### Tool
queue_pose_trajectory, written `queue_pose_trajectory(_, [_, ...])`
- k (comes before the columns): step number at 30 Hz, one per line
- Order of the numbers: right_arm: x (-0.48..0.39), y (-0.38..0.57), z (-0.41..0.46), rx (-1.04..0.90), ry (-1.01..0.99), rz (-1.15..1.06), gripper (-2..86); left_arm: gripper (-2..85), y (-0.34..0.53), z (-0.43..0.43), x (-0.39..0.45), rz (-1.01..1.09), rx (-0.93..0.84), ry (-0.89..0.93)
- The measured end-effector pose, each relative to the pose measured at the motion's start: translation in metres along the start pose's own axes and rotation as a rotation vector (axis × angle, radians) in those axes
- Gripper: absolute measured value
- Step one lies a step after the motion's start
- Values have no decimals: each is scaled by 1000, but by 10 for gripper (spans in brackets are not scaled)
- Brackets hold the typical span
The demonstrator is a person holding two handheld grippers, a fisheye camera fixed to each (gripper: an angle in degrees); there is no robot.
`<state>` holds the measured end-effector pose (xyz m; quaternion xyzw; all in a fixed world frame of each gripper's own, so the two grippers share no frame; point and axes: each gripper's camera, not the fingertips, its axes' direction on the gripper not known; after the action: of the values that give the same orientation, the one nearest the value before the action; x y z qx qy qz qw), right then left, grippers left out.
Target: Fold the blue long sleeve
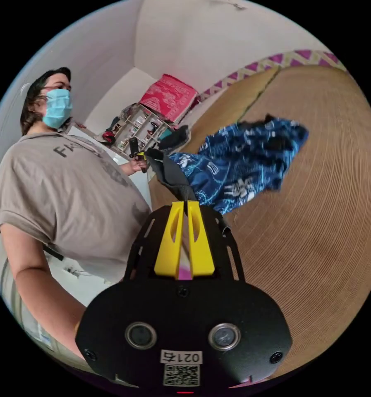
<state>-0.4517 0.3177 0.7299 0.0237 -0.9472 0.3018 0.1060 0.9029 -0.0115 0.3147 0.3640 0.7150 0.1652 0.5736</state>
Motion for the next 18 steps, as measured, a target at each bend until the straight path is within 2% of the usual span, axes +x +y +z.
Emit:
queue_pose_trajectory(5, [55, 126, 78, -122, 21, 348, 20, -10, 117, 95, -43, -355, -115, 69])
queue_pose_trajectory(8, [65, 145, 78, -95, 0, 393, 30, -10, 175, 128, -65, -534, -151, 61])
queue_pose_trajectory(10, [57, 133, 70, -104, 9, 349, 36, -10, 192, 113, -62, -580, -19, 91])
queue_pose_trajectory(12, [43, 111, 63, -127, 63, 266, 45, -10, 193, 100, -52, -564, 30, 80])
queue_pose_trajectory(18, [21, -22, 53, -4, 246, 19, 107, -10, 207, 59, -37, -622, 123, -29])
